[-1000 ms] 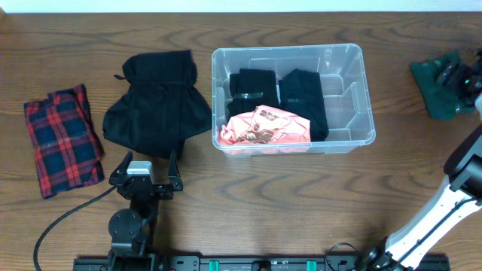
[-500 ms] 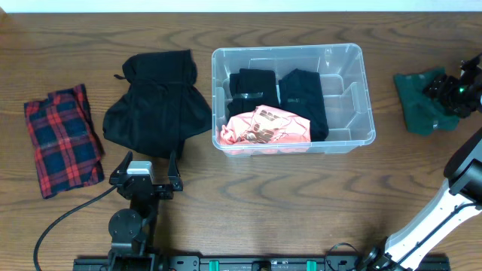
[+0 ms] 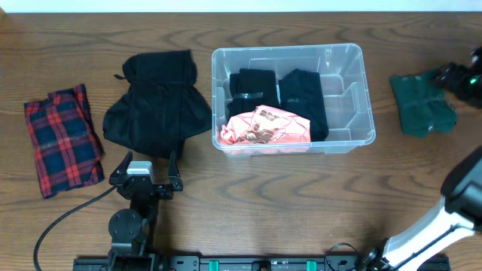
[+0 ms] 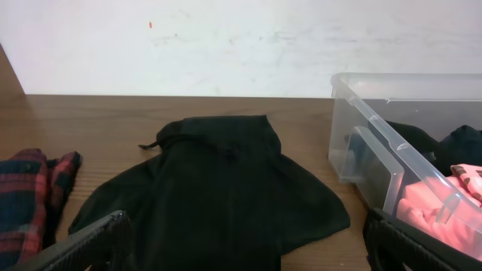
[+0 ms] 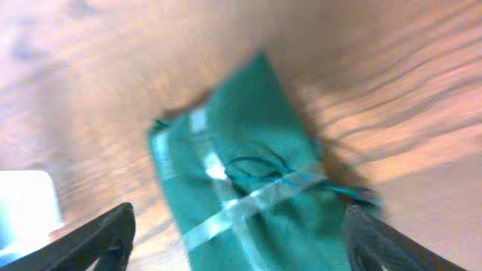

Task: Pack container
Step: 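Grasp the green taped bundle with the right gripper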

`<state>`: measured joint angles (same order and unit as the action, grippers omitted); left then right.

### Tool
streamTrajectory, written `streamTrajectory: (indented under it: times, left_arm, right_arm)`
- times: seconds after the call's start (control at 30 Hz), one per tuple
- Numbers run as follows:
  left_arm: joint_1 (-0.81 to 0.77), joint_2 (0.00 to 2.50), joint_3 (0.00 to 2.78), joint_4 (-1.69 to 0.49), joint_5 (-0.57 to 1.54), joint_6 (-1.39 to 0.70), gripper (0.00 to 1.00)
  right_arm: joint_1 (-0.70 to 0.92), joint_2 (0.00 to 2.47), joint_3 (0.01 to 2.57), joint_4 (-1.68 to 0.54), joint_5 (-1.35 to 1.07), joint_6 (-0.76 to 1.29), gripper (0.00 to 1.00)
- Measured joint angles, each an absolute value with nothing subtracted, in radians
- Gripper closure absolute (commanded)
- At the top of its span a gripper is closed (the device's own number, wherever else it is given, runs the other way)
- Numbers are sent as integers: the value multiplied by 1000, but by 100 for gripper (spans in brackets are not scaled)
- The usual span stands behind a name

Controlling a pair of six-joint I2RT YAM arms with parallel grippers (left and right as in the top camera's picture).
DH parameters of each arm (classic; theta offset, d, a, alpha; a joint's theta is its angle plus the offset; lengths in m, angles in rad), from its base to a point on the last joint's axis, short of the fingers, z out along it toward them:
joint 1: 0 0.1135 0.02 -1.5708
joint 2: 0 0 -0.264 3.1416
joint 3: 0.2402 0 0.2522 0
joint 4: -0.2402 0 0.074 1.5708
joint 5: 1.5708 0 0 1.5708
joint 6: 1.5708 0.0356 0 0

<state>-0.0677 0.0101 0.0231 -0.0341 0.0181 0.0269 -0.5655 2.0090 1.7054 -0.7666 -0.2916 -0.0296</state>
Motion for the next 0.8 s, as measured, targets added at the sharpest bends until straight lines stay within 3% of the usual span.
streamTrajectory:
  times: [0.17,0.37,0.8]
  left_arm:
    - [-68,10,23,-34,19,27,2]
    - [-68,10,23,-34,19,27,2]
    - [-68,10,23,-34,19,27,2]
  right_arm:
    - [-573,1904,1709,-780,-196,-42,2]
    - [-619,1957,1708,-830,-138,-63,4]
    - [-648,2163,1706,-856,-276,-224,10]
